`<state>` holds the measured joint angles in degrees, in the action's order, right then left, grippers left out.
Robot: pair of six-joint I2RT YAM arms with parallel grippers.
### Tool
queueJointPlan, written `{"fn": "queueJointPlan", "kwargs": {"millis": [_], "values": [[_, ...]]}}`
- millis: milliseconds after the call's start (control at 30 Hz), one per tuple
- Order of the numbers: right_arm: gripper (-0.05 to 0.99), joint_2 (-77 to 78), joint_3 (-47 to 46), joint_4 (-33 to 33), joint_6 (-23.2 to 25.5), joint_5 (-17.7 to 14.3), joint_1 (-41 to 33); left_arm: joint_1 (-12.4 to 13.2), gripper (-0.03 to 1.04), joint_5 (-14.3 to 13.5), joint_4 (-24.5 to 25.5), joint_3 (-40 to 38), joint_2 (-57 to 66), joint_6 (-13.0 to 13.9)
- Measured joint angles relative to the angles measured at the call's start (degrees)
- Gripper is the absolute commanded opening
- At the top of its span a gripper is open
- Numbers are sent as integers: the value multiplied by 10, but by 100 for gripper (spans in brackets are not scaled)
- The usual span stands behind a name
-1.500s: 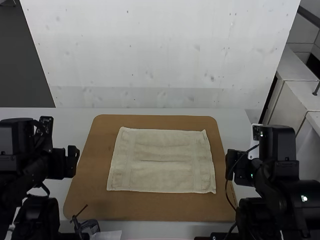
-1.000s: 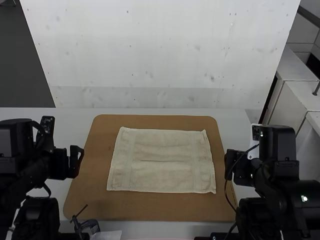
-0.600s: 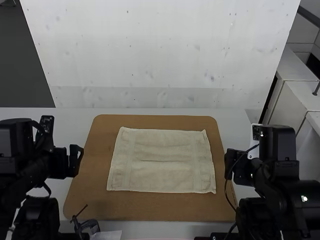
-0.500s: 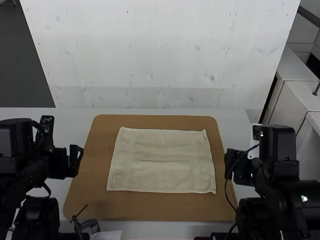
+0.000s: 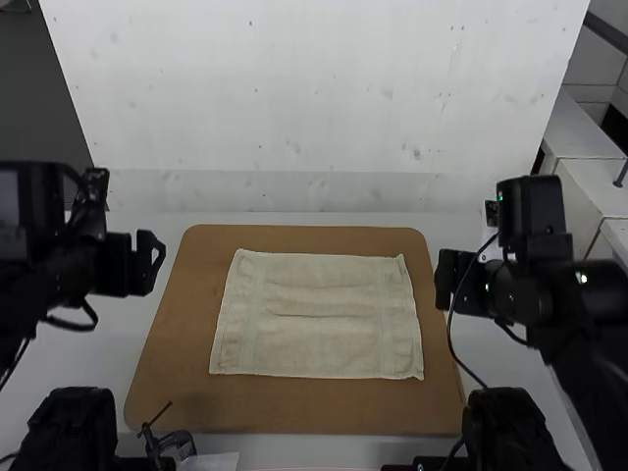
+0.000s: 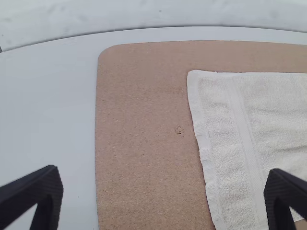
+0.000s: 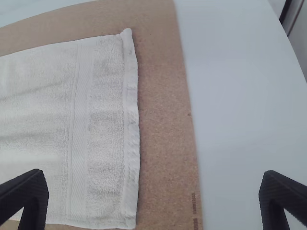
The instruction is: Fold the towel.
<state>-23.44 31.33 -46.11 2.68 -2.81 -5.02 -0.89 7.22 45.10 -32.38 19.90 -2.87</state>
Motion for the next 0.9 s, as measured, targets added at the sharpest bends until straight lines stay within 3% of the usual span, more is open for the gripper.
{"fn": "queueJointPlan", "kwargs": {"millis": [233,433,733,900], "values": [[96,-227,36,123,3,9,0,-21,94,-5,-77,-38,278,-20],[96,-437,75,222,1,14,0,-81,94,-41,-112,-100,431,-30],[96,-689,199,289,-15,17,1,-86,95,-55,-147,-190,578,-35],[95,-816,290,272,-17,37,8,-86,95,-55,-151,-212,606,-35]]}}
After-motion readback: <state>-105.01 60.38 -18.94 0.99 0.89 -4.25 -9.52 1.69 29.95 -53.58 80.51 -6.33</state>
